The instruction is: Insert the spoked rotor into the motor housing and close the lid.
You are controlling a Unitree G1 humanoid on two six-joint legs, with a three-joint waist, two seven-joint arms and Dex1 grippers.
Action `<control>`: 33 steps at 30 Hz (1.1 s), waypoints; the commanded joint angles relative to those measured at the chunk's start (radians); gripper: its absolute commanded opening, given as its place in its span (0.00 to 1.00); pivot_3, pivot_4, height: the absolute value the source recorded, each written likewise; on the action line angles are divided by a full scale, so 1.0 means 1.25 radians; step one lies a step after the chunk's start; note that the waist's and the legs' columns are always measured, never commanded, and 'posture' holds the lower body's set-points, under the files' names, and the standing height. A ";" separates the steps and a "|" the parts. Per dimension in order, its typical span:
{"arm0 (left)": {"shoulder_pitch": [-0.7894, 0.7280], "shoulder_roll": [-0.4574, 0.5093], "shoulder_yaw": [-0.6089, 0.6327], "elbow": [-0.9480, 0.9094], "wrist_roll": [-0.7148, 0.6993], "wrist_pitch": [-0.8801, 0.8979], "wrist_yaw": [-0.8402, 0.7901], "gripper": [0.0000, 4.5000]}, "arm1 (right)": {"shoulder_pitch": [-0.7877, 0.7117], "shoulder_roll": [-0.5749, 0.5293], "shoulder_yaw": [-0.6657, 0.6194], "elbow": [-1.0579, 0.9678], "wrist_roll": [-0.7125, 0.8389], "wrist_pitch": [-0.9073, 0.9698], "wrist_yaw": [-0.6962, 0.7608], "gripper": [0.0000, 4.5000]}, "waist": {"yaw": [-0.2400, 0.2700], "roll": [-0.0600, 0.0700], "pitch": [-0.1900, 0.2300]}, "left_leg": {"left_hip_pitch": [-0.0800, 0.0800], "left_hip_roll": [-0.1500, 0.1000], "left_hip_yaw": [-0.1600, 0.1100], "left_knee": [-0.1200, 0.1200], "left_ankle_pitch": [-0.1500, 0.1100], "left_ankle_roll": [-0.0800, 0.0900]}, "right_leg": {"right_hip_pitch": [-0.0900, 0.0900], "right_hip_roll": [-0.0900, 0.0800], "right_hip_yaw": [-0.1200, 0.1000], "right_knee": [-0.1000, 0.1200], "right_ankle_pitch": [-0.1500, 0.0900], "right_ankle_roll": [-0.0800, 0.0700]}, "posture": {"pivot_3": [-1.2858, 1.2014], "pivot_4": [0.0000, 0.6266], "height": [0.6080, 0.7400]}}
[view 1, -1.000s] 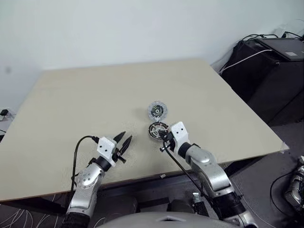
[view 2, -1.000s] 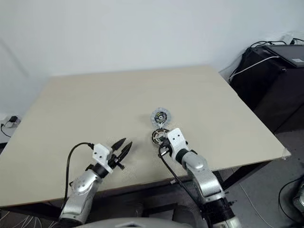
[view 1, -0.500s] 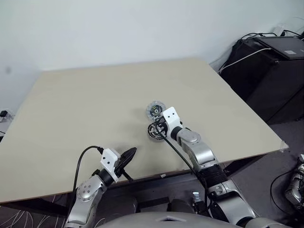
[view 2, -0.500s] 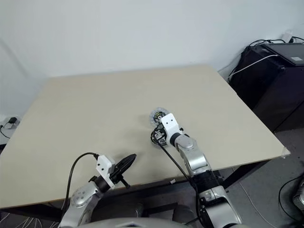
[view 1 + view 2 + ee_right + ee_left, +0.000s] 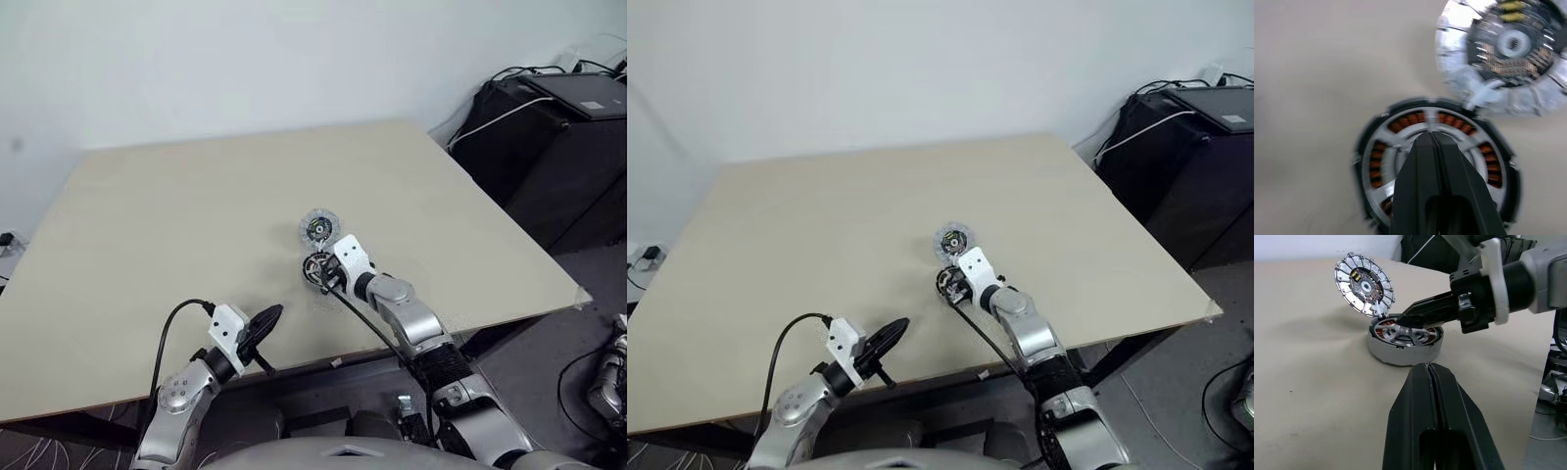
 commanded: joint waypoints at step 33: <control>-0.030 -0.017 -0.011 -0.015 -0.005 -0.007 0.010 0.00 | -0.202 -0.185 0.223 0.046 -0.197 -0.061 0.393 0.40 | 0.010 -0.004 0.003 | -0.001 0.002 0.001 0.000 -0.001 -0.001 | -0.001 0.000 -0.001 -0.001 0.000 -0.001 | 0.52 0.00 1.00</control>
